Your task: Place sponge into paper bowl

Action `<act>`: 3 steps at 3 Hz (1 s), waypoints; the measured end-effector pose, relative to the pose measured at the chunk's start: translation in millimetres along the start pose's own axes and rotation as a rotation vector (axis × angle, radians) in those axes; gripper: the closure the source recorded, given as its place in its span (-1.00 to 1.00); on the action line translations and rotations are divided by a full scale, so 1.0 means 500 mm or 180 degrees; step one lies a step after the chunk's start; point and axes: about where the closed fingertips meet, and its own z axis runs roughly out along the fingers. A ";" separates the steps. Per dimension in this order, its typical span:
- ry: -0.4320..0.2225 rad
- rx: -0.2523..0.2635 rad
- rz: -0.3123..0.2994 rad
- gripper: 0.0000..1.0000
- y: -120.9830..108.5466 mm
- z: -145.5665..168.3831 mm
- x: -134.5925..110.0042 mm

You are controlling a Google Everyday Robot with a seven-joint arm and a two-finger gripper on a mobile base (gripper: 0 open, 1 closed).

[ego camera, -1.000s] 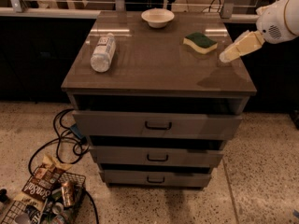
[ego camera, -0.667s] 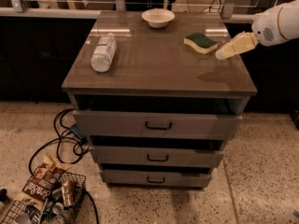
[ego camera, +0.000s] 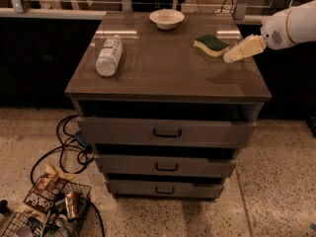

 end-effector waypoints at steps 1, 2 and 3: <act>-0.0191 0.0022 0.0271 -1.00 -0.042 0.069 0.025; -0.0383 0.0094 0.0567 -1.00 -0.078 0.131 0.065; -0.0562 0.0171 0.0768 -1.00 -0.114 0.187 0.097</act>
Offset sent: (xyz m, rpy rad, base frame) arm 0.0990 -0.0404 -0.0913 0.3332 -0.0702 -0.2092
